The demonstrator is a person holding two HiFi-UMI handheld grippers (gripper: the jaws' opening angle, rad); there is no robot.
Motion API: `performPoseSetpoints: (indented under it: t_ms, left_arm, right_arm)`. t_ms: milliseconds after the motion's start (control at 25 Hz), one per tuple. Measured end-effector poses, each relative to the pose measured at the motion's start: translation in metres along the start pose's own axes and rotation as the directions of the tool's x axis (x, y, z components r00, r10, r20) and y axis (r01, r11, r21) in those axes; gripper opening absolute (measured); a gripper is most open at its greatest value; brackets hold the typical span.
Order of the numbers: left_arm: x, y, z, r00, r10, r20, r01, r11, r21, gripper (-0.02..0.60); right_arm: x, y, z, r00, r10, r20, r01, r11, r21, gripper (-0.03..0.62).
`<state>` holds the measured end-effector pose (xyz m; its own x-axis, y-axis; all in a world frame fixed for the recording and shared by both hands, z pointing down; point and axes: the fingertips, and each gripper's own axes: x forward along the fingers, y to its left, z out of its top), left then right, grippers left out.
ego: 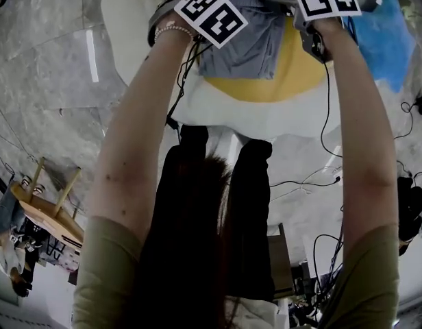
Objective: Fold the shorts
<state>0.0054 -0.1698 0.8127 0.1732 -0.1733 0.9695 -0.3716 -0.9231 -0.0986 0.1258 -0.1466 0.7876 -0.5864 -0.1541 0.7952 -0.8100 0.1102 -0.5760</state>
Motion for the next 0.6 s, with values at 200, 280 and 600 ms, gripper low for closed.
performPoseSetpoints:
  t_ms: [200, 280, 600]
  left_arm:
    - [-0.03, 0.009, -0.007, 0.994, -0.04, 0.097, 0.045, 0.998, -0.049, 0.321]
    - [-0.044, -0.001, -0.009, 0.986, -0.071, 0.148, 0.073, 0.997, -0.003, 0.321]
    - [-0.021, -0.085, -0.007, 0.918, -0.381, 0.109, 0.341, 0.899, 0.275, 0.349]
  right_arm:
    - [-0.036, -0.003, 0.021, 0.986, -0.101, 0.13, 0.114, 0.989, -0.094, 0.262]
    - [-0.05, 0.005, 0.016, 0.987, -0.088, 0.136, 0.113, 0.975, -0.192, 0.262]
    - [0.003, 0.059, -0.049, 0.986, -0.004, -0.169, -0.109, 0.75, -0.652, 0.262]
